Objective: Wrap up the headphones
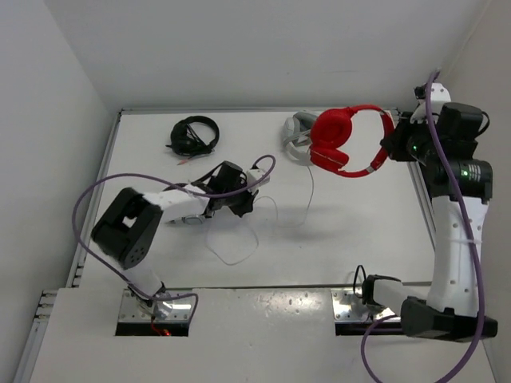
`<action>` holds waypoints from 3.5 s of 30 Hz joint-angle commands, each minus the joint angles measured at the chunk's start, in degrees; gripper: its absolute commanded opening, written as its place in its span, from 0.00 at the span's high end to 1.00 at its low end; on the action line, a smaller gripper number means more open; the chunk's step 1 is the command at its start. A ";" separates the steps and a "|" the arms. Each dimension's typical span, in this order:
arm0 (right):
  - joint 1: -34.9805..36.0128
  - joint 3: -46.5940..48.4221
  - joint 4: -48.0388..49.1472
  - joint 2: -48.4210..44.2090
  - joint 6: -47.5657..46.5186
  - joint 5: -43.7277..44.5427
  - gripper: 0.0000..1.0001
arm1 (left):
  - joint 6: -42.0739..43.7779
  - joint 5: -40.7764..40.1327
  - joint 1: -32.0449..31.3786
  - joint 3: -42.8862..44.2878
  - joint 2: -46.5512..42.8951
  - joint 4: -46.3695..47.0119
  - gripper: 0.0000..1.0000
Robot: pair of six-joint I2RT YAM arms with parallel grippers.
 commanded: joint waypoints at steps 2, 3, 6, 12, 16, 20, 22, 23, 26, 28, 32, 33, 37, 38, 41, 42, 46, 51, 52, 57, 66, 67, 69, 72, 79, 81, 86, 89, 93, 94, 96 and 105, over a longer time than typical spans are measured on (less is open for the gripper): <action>4.28 -2.81 6.31 4.93 8.20 6.81 1.00 | 1.18 -5.88 -3.33 -2.27 -15.14 0.07 1.00; 5.68 -3.43 6.32 5.98 8.90 7.70 1.00 | 3.20 -6.58 -4.81 -1.66 -16.91 -1.59 1.00; 8.94 -4.74 8.16 10.12 10.57 8.32 1.00 | 7.15 -7.12 -8.24 1.94 -22.18 -6.87 1.00; 17.55 -3.00 9.66 19.94 14.00 12.28 1.00 | 16.39 -12.48 -19.66 6.95 -30.71 -11.96 1.00; 21.33 -1.86 9.66 23.92 15.41 14.99 1.00 | 18.33 -15.55 -20.83 14.33 -30.20 -13.12 1.00; 25.64 -4.48 10.36 24.46 12.52 16.49 1.00 | 21.93 -20.28 -20.83 20.48 -29.67 -11.81 1.00; 27.84 -7.20 11.76 23.31 10.85 16.49 1.00 | 23.51 -21.96 -20.83 21.89 -29.14 -10.49 1.00; 28.72 -8.08 11.77 22.61 9.01 18.41 1.00 | 24.04 -24.06 -20.13 22.51 -28.53 -9.78 1.00; 30.66 -12.91 14.57 17.79 5.84 19.04 1.00 | 25.27 -26.27 -16.97 23.83 -27.13 -7.41 1.00; 32.49 -16.25 15.10 15.15 1.80 19.04 1.00 | 26.07 -26.89 -15.65 24.36 -26.33 -6.53 1.00; 34.96 -22.05 15.11 8.65 -4.09 20.36 1.00 | 26.16 -28.04 -9.86 26.46 -23.61 -2.40 1.00; 35.49 -22.85 15.11 7.67 -4.80 20.36 1.00 | 25.46 -28.91 -8.97 27.08 -22.82 -1.79 1.00; 36.28 -25.84 13.88 4.76 -9.19 17.99 1.00 | 23.78 -29.62 -3.87 32.16 -18.60 -1.08 1.00; 37.07 -26.54 13.35 4.07 -9.20 17.99 1.00 | 22.30 -28.84 -1.95 32.97 -17.20 -1.08 1.00; 37.07 -28.03 13.35 2.92 -10.87 18.86 1.00 | 21.76 -25.14 0.18 34.12 -16.66 -1.08 1.00; 37.77 -28.04 13.35 2.92 -11.56 20.17 1.00 | 21.76 -23.66 1.05 34.12 -16.14 -1.08 1.00; 37.16 -28.04 10.90 2.39 -13.94 17.38 1.00 | 23.26 -23.63 1.59 33.41 -14.39 -0.55 1.00; 35.40 -27.43 9.05 -2.96 -14.74 7.38 1.00 | 23.26 -25.75 2.81 33.94 -10.61 -0.55 1.00; 35.40 -26.90 8.43 -2.97 -15.26 5.61 1.00 | 22.47 -26.36 2.82 33.94 -9.90 -1.07 1.00; 36.01 -22.43 5.62 -3.67 -13.78 -2.74 1.00 | 18.08 -25.84 2.82 34.47 -5.86 -3.70 1.00; 29.36 -14.25 12.45 -1.12 3.17 -9.96 1.00 | 2.00 -19.87 2.82 30.09 -3.82 -9.95 1.00; 28.47 -14.24 13.60 -0.60 5.28 -9.96 1.00 | 0.51 -19.86 2.82 29.38 -4.61 -10.47 1.00; 26.71 -14.24 15.97 -0.60 11.52 -9.96 1.00 | -4.50 -18.11 2.82 27.54 -5.40 -11.01 1.00; 22.85 -15.03 19.58 0.02 19.24 -7.95 1.00 | -10.65 -14.17 2.82 24.03 -7.95 -11.80 1.00; 13.62 -18.54 21.44 -1.12 23.06 -0.04 1.00 | -22.70 -0.73 4.39 11.91 -13.58 -8.29 1.00; 12.38 -19.08 20.83 -1.65 23.06 2.68 1.00 | -26.64 5.23 5.01 9.52 -12.80 -5.92 1.00; 12.38 -19.77 17.66 -2.88 22.35 12.09 1.00 | -29.13 13.44 5.01 4.41 -9.02 -0.38 0.90; 11.15 -20.57 17.66 -3.59 21.74 12.71 1.00 | -29.13 14.50 4.49 4.40 -6.12 0.76 0.86; 10.62 -21.89 16.43 -4.11 20.68 12.71 1.00 | -28.34 15.91 4.49 5.11 -4.00 2.43 0.85; 10.62 -22.41 16.43 -4.11 20.68 12.71 1.00 | -28.34 16.43 4.49 5.11 -4.00 2.44 0.85; 10.09 -23.03 16.43 -4.11 20.68 13.42 1.00 | -28.34 16.44 3.97 4.50 -3.39 3.14 0.85; 7.46 -24.78 19.76 -2.36 26.22 14.30 1.00 | -26.41 18.11 -0.78 2.21 -6.81 3.85 0.96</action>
